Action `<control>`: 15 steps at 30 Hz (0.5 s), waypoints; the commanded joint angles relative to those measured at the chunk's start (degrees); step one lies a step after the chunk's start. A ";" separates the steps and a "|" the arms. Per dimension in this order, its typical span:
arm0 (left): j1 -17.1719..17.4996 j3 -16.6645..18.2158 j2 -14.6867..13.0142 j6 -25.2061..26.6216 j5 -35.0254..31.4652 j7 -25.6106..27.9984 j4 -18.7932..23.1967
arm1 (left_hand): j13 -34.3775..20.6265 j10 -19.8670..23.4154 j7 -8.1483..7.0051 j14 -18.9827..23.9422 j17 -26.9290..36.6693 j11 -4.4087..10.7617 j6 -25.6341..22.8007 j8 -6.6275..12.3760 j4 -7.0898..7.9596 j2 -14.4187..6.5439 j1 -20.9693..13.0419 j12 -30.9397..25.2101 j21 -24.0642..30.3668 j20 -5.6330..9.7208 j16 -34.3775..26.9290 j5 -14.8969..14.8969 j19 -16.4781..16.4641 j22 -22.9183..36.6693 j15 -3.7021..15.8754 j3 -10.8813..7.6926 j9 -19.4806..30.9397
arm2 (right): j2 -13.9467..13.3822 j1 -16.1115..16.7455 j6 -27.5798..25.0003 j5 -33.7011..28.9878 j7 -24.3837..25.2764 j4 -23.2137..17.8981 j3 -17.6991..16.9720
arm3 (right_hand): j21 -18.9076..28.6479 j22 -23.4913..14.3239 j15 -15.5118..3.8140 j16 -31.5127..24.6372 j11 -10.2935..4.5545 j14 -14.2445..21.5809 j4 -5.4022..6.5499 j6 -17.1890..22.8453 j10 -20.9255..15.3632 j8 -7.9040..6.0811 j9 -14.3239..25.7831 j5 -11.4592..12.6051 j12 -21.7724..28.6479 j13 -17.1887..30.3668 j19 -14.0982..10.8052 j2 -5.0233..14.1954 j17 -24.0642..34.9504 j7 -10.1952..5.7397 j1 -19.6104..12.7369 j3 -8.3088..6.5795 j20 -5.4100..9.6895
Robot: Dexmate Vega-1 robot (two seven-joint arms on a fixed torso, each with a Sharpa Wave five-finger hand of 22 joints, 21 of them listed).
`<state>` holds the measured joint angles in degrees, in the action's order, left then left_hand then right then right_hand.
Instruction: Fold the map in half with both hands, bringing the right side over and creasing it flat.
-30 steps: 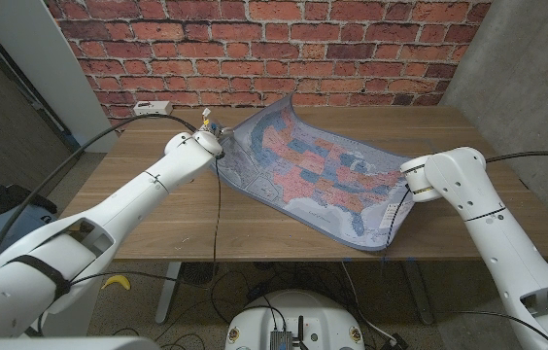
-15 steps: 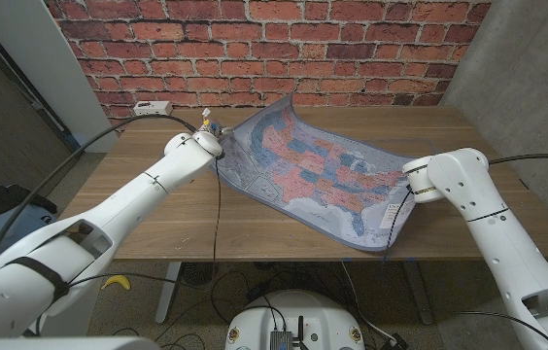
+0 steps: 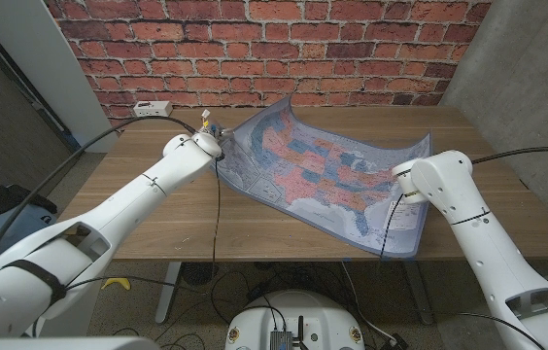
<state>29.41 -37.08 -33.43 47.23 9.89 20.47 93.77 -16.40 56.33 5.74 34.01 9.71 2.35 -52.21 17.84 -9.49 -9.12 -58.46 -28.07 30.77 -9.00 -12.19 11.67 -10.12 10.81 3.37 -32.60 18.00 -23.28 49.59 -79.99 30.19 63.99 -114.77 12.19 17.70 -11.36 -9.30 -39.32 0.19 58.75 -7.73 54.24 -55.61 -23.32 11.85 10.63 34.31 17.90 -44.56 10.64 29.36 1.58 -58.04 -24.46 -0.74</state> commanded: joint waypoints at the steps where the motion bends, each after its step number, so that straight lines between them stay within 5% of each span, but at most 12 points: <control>1: 0.07 -0.30 -0.02 -0.25 1.47 -1.95 -0.13 | -0.09 5.33 0.22 0.49 0.10 4.78 -1.02 -0.22 -0.02 -0.13 -0.57 -0.14 0.17 0.03 0.31 0.25 -0.21 0.06 1.90 0.33 0.13 | -0.96 -0.23 0.00 -1.63 0.01 -3.46 1.21 | 0.74 -0.26 0.00 -1.26 2.94 1.44 -0.37 0.88 -4.27 -0.44 0.35 0.30 0.87 0.81 -1.06 -0.31 1.37 0.14 -1.07 -0.27 -0.27; 10: -0.62 -1.59 0.02 -1.39 1.93 -4.01 -1.23 | -0.08 5.45 0.26 0.42 0.06 4.83 -1.09 -0.51 -0.06 -0.12 -0.67 -0.03 0.18 0.09 0.51 0.31 -0.22 0.07 1.75 0.32 0.27 | -1.49 -1.48 0.05 5.10 -1.00 -5.54 -0.46 | 2.65 -0.70 0.19 -5.17 2.20 3.68 -0.32 3.47 -6.55 -1.49 1.57 0.43 3.93 3.69 -3.48 -1.15 6.28 0.98 -0.65 1.10 -0.68; 15: -0.63 -1.68 0.20 -1.72 2.06 -4.11 -1.54 | -0.11 5.32 0.34 0.46 0.10 4.90 -1.10 -0.69 -0.07 -0.16 -0.75 0.09 0.15 0.06 0.53 0.33 -0.16 0.07 1.66 0.34 0.30 | -3.41 0.09 7.78 3.36 -7.20 -6.56 -0.45 | 3.06 -0.80 0.37 -5.54 2.48 3.82 -0.37 3.68 -6.52 -1.59 1.76 0.54 4.40 4.33 -3.95 -1.08 7.01 1.40 -0.70 1.08 -0.80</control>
<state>29.20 -37.97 -33.48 46.48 11.36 17.71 93.13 -16.33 56.33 5.64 34.00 9.60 2.35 -52.32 17.35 -9.49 -9.13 -58.46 -27.80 30.77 -9.00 -11.76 11.67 -10.12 10.80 3.37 -32.60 18.16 -24.73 48.84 -79.52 32.36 63.27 -119.01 12.56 20.18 -11.88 -9.01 -44.59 0.21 62.35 -7.90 56.42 -59.49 -24.59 13.46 10.63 38.39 21.87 -48.03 10.03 36.00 1.85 -58.76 -23.47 -1.53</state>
